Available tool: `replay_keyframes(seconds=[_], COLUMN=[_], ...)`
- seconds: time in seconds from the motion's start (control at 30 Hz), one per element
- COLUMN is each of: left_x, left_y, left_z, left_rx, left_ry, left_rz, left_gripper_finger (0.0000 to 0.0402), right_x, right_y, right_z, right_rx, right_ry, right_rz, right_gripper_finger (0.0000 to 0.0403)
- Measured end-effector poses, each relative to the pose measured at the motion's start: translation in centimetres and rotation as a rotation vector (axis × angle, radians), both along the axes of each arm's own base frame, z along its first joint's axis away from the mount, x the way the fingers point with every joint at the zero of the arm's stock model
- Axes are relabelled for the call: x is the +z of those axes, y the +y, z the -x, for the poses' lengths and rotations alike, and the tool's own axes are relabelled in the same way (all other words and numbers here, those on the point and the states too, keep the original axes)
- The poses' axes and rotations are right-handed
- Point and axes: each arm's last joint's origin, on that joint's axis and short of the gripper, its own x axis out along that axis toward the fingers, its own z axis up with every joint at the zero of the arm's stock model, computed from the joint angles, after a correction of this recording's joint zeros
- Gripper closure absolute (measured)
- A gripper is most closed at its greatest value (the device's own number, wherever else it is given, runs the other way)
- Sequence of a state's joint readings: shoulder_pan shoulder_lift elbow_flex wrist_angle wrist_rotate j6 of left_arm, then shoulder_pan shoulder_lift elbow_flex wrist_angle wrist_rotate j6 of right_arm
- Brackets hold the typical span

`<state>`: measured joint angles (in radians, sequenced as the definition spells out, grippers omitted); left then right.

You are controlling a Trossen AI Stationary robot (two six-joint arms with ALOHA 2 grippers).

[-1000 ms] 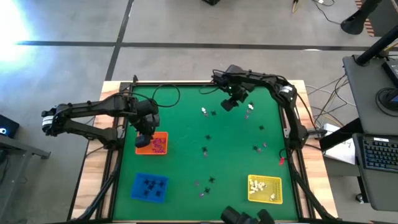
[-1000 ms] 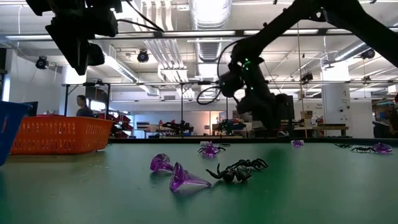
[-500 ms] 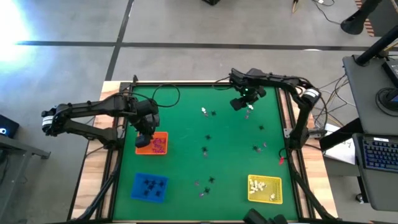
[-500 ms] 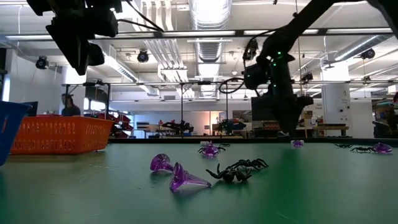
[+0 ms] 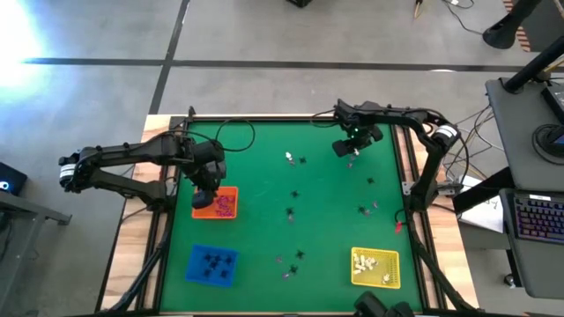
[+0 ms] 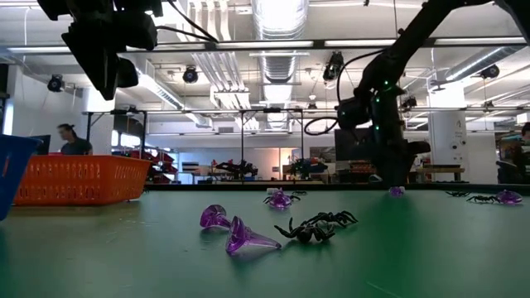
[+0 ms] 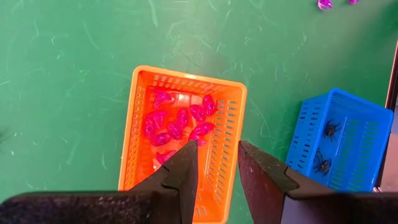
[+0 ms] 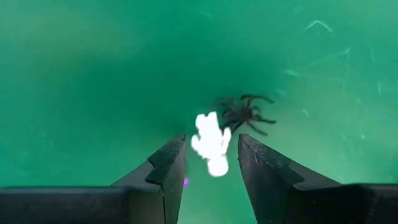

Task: Sort Halloween decoration
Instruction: Put the white skeleton toy into the yellow bin

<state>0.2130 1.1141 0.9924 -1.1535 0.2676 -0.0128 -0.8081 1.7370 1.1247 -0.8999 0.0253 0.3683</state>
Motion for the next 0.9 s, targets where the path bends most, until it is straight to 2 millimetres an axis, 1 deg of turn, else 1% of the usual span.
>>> replay_keyframes(seconds=[0.13, 0.3, 0.4, 0.6, 0.67, 0.8, 0.9], left_x=[0.0, 0.0, 0.0, 0.0, 0.0, 0.0, 0.0], left_y=[0.0, 0.0, 0.0, 0.0, 0.0, 0.0, 0.0], left_z=[0.0, 0.0, 0.0, 0.0, 0.0, 0.0, 0.0], left_rx=[0.0, 0.0, 0.0, 0.0, 0.0, 0.0, 0.0], left_ry=[0.0, 0.0, 0.0, 0.0, 0.0, 0.0, 0.0], left_rz=[0.0, 0.0, 0.0, 0.0, 0.0, 0.0, 0.0], left_gripper_finger=[0.0306, 0.0306, 0.0306, 0.0306, 0.0306, 0.0306, 0.0306], right_x=[-0.4, -0.7, -0.8, -0.8, -0.6, 0.1, 1.5], right_y=[-0.4, -0.5, -0.4, -0.3, -0.3, 0.2, 0.8], right_z=[0.4, 0.7, 0.7, 0.8, 0.8, 0.9, 0.9], right_rx=[-0.033, -0.064, -0.065, -0.112, -0.119, -0.116, -0.103], right_ry=[-0.013, -0.047, -0.051, -0.052, -0.053, -0.046, -0.056], right_rz=[0.012, -0.013, -0.02, -0.03, -0.029, -0.04, -0.032], right_gripper_finger=[0.0264, 0.0268, 0.0289, 0.0363, 0.0382, 0.0386, 0.0387])
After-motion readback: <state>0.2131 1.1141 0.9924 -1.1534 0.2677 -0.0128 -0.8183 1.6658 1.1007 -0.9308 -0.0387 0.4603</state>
